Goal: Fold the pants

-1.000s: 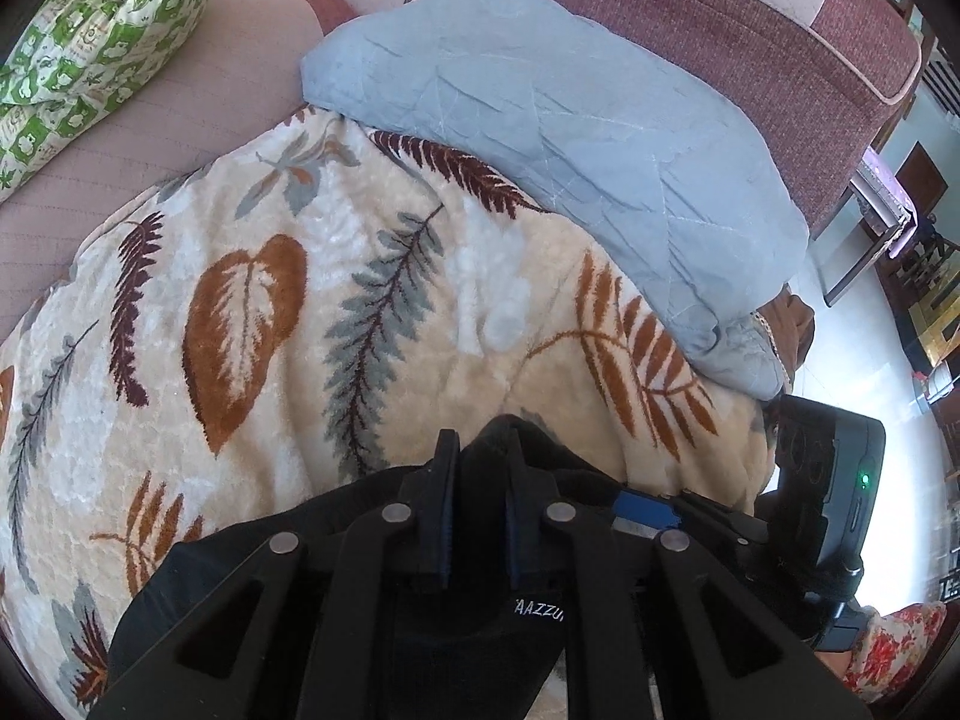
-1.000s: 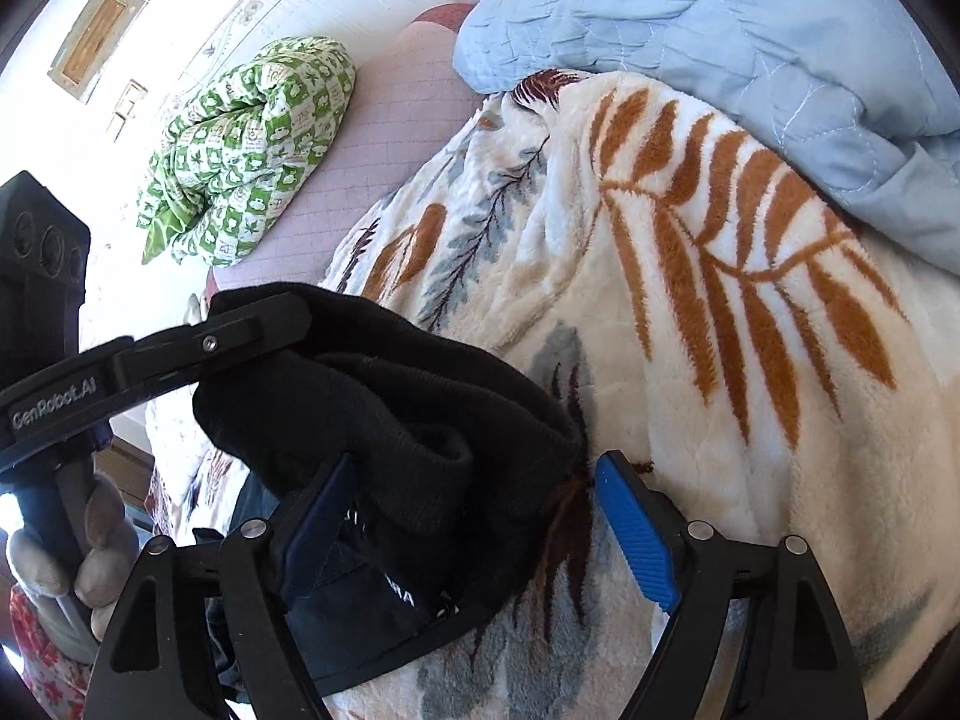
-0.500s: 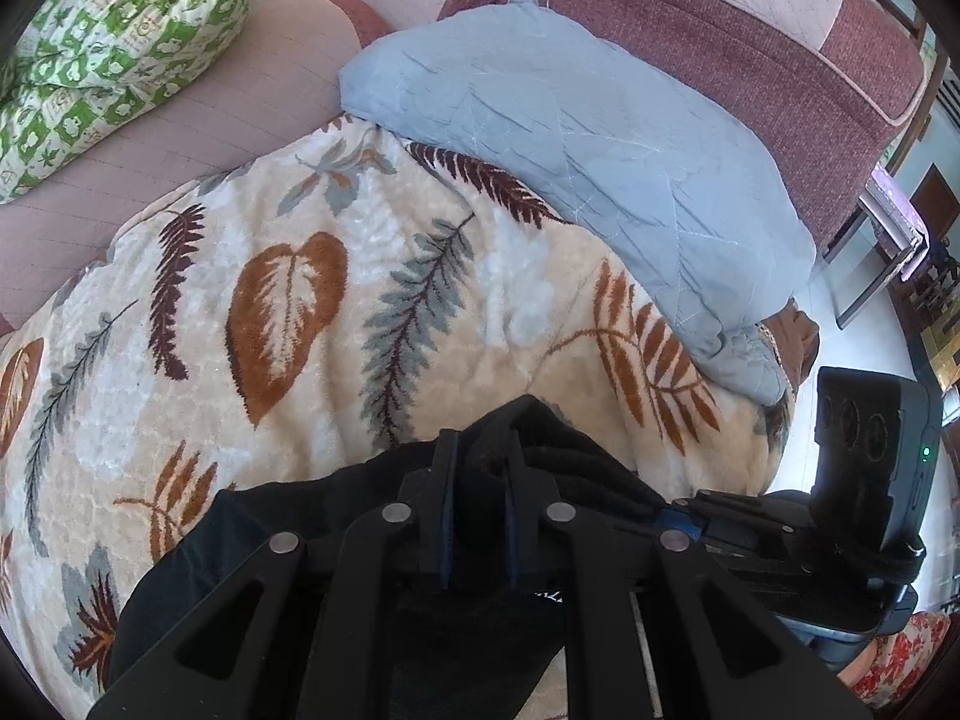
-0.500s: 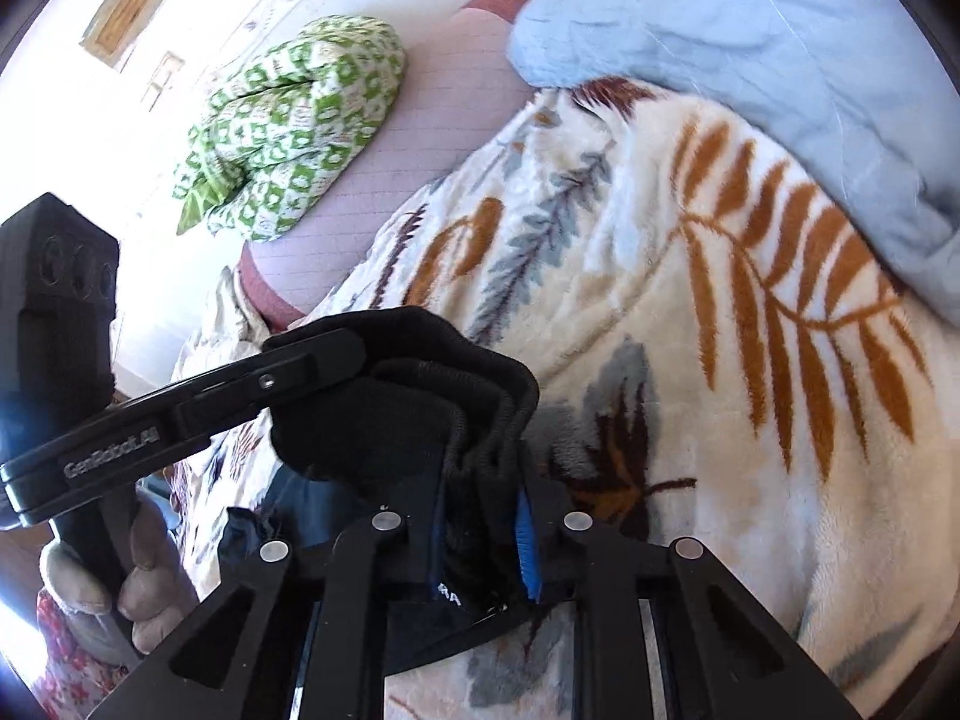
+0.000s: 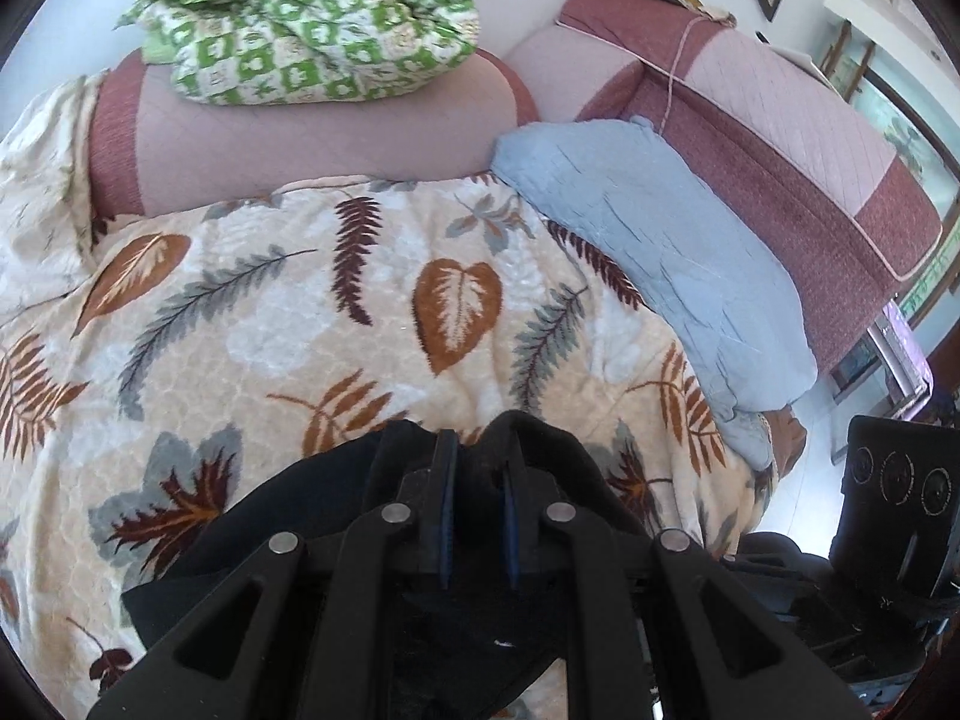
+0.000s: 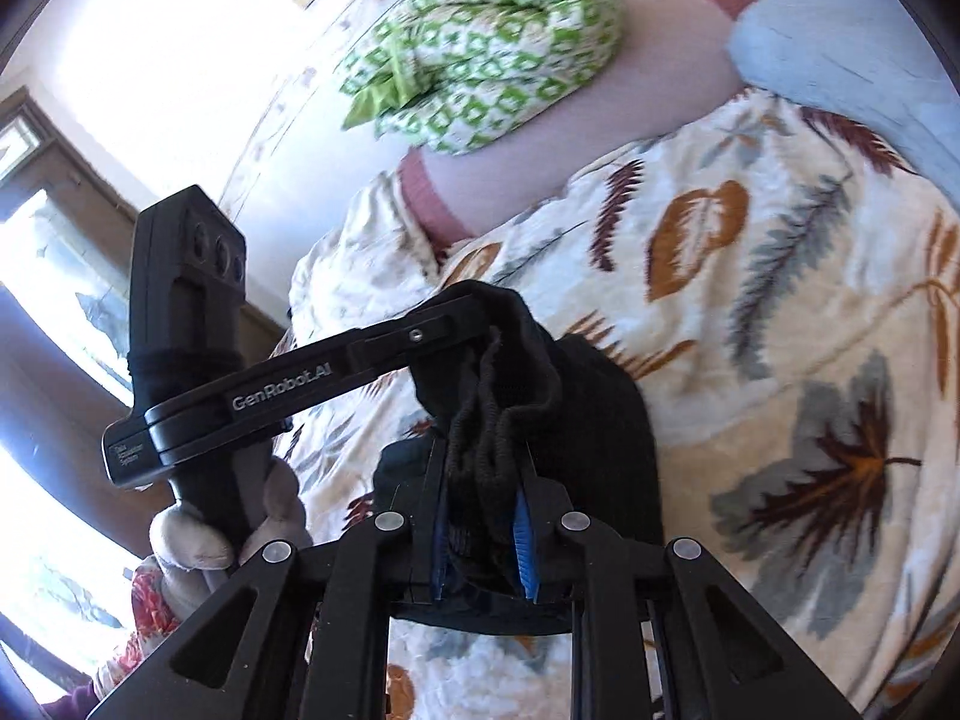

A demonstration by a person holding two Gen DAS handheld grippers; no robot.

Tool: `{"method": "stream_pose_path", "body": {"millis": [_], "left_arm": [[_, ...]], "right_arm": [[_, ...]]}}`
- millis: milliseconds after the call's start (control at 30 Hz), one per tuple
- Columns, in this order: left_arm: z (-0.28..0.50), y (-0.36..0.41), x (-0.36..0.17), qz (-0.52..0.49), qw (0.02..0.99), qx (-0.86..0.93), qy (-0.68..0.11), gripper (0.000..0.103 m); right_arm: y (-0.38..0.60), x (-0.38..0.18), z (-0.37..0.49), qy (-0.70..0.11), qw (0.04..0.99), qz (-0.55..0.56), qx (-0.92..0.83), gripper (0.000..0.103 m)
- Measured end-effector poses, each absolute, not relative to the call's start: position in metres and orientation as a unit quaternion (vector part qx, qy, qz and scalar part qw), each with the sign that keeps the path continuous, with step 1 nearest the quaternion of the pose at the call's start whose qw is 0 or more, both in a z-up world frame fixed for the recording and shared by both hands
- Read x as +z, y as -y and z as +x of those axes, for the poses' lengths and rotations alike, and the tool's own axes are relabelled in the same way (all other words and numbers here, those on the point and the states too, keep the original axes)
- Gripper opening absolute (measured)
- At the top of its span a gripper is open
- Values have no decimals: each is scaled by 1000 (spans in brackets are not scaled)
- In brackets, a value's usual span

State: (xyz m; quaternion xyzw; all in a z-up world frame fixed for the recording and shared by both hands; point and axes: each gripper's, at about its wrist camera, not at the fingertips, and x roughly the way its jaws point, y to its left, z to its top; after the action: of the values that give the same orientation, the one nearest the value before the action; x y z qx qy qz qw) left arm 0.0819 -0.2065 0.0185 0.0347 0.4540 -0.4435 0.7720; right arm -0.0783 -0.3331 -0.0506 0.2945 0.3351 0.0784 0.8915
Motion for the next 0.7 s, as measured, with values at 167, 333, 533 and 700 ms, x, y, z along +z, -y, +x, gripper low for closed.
{"method": "stream_pose_path", "body": {"millis": [167,333,533,700], "left_arm": [[100,141,12,-31,783,-414,-464,12],[116,90,-5,-79,790,-379,-475,12],[125,60,-34,-91,796,-341,-492,13],[128,43,-50,-93,801,-308,-505,37]], "right_arm": [[262,-51,-47,-372,882,251,142,20],[203,-66,-20,-410,872,205,172,20],[163,-99,5,-451,862,161,163,20],[150,-120,15,-472,857,137,157,24]]}}
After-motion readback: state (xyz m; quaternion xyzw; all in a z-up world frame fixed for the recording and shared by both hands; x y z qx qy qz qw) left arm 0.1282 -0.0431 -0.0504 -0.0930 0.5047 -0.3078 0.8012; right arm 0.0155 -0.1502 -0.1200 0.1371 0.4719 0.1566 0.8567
